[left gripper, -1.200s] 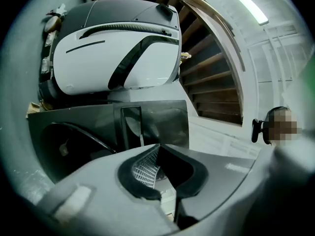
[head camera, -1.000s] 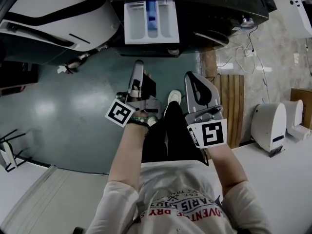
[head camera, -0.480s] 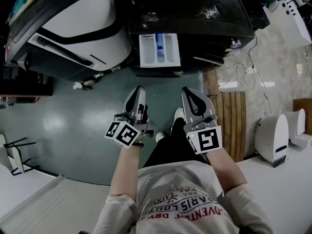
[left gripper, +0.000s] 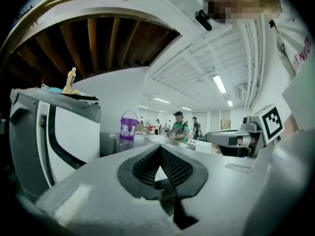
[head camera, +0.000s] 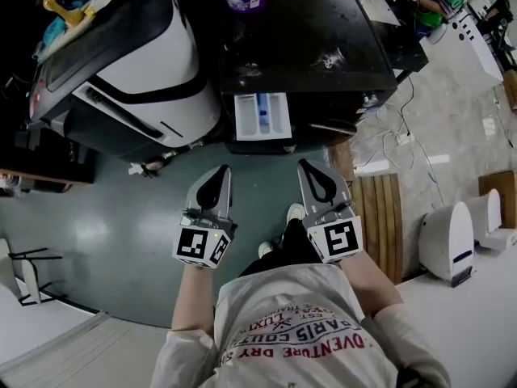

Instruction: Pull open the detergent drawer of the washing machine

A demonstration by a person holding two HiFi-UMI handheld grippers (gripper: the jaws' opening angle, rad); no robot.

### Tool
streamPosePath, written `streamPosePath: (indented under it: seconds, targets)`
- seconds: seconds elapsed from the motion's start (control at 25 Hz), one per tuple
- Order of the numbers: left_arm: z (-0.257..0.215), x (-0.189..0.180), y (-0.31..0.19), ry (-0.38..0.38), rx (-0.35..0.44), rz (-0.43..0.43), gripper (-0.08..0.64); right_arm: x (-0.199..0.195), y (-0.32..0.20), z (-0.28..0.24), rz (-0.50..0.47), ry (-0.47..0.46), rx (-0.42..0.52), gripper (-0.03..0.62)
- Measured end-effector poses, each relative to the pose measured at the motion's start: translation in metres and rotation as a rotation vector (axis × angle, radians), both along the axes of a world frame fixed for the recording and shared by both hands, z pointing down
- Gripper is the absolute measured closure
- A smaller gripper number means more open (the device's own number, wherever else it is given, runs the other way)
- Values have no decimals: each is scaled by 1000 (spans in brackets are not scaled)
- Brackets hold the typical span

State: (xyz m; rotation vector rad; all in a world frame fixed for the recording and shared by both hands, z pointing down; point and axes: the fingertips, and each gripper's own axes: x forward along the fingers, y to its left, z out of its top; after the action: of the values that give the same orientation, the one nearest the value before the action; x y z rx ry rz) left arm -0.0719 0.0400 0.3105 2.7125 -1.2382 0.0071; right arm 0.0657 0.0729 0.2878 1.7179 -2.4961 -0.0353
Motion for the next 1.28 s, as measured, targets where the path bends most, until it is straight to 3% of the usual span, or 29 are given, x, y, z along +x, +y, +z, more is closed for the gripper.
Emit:
streamPosePath:
  seconds: [0.2, 0.56, 1.04, 1.28]
  targets:
    - [-42, -2, 11, -98, 88, 13, 560, -2, 10, -21, -30, 51, 25, 591]
    - [-86, -2, 37, -109, 142, 118, 560, -11, 25, -51, -74, 35, 72, 591]
    - [-100, 3, 47, -111, 183, 163, 558, -25, 38, -65, -162, 51, 80, 592]
    - [-95, 6, 49, -90, 164, 169, 558, -22, 40, -65, -128, 39, 83, 592]
